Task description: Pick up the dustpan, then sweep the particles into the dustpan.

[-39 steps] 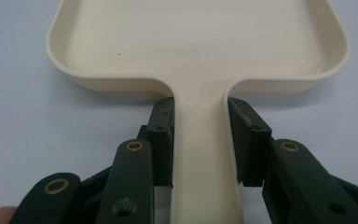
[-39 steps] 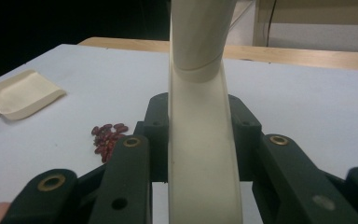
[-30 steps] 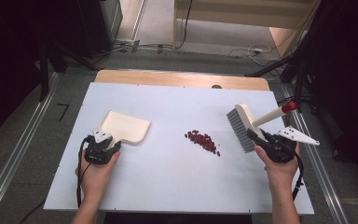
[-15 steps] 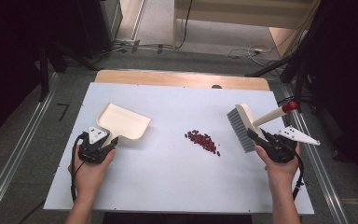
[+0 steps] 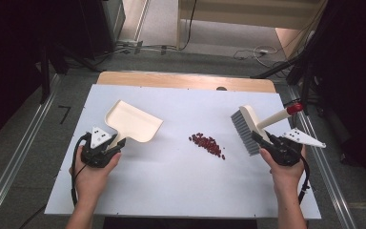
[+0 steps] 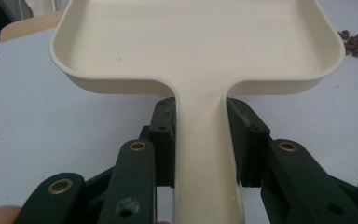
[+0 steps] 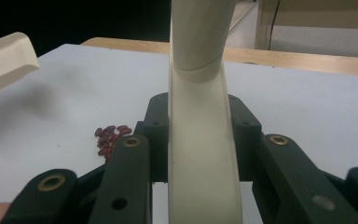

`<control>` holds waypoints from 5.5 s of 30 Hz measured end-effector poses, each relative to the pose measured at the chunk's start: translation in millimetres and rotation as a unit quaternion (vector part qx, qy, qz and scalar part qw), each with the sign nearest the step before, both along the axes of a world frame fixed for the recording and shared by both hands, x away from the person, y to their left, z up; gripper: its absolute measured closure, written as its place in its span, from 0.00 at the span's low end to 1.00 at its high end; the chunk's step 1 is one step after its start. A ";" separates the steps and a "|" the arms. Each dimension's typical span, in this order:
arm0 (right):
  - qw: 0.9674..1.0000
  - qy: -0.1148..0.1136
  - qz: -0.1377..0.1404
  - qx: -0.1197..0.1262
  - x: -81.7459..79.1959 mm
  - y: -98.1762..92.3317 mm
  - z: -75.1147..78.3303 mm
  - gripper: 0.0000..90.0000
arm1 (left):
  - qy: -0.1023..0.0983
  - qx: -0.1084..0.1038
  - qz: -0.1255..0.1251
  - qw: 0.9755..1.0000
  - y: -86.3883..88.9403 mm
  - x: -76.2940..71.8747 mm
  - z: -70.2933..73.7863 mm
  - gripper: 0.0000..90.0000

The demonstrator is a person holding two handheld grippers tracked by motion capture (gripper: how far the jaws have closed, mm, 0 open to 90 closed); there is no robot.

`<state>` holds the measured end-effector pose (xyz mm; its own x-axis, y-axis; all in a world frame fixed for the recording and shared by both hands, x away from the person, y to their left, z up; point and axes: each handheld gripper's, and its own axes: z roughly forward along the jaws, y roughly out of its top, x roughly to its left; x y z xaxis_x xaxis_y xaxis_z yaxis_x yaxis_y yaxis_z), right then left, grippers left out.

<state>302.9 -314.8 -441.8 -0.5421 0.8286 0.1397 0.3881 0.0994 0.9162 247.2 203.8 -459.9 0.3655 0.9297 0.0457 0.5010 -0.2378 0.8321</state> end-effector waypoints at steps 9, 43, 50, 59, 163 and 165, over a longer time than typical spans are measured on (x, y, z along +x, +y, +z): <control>1.000 0.000 0.000 0.001 0.3 -0.7 -0.1 0.72 | -0.001 -0.008 -0.032 0.999 -14.4 -0.8 1.3 0.73; 1.000 -0.002 0.003 -0.003 0.7 1.1 -0.4 0.72 | 0.030 -0.007 -0.132 0.991 -68.6 -2.9 -15.7 0.73; 1.000 -0.001 0.006 -0.005 0.5 3.5 -0.1 0.72 | 0.035 -0.002 -0.144 0.989 -76.8 -4.7 -19.4 0.73; 1.000 -0.001 0.008 -0.007 -0.1 5.2 0.4 0.72 | 0.043 0.001 -0.166 0.985 -86.0 -9.4 -22.3 0.73; 0.963 0.031 0.198 -0.182 -39.2 193.1 -12.1 0.72 | 0.117 0.033 -0.255 0.959 -98.8 7.7 -37.7 0.73; 0.966 0.031 0.199 -0.159 -37.1 188.2 -7.4 0.72 | 0.117 0.033 -0.255 0.959 -98.7 7.4 -37.6 0.73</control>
